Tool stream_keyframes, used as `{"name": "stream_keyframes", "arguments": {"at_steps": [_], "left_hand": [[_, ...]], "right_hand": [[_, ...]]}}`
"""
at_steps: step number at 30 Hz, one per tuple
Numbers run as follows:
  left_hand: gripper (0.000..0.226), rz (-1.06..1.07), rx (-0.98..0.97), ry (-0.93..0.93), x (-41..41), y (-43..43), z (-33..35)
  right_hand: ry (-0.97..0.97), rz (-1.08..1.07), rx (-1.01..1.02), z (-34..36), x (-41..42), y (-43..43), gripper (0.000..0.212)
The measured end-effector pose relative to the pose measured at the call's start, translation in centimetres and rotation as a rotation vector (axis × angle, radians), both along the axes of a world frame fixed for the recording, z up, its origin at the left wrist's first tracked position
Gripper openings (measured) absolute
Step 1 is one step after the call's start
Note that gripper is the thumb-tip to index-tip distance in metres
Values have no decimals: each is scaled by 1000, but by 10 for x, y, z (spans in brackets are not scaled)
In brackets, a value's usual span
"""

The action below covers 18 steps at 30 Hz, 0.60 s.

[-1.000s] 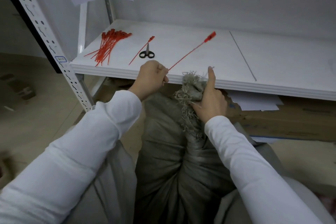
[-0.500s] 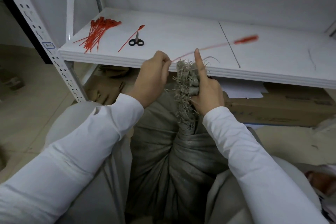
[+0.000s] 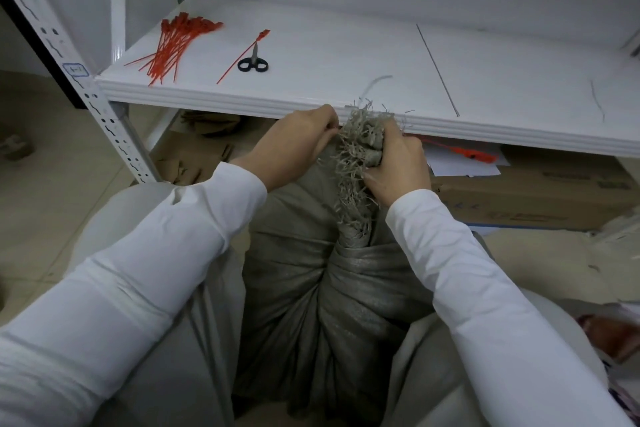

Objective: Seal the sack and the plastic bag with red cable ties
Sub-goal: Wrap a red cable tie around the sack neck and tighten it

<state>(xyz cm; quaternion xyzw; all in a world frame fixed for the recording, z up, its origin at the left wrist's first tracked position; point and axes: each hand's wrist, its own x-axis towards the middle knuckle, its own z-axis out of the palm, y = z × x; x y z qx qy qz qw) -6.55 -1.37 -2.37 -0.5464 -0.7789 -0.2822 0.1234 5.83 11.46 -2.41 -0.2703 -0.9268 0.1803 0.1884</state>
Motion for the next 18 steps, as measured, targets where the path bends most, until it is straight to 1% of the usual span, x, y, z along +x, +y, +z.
{"name": "stream_keyframes", "arguments": {"at_steps": [2, 4, 6, 8, 9, 11, 13, 15, 18], "left_hand": [[16, 35, 31, 14, 3, 2, -3], [18, 74, 119, -16, 14, 4, -9], [35, 135, 246, -188, 31, 9, -15], [53, 211, 290, -417, 46, 14, -25], [58, 237, 240, -531, 51, 18, -35], [61, 201, 43, -702, 63, 24, -52], [59, 109, -95, -775, 76, 29, -68], [66, 104, -84, -814, 84, 32, -78], [83, 217, 17, -862, 86, 39, -87]], "right_hand": [[7, -29, 13, -3, -2, 0, 48], [30, -61, 11, -7, -4, 1, 47], [67, -101, -47, -10, -6, 4, 47], [100, -141, -91, -12, -6, 10, 47], [118, -160, -93, -14, -6, 13, 45], [145, -190, -88, -15, -6, 16, 37], [144, -200, -87, -16, -7, 15, 32], [144, -186, -84, -16, -7, 13, 31], [122, -159, -71, -15, -4, 5, 32]]}}
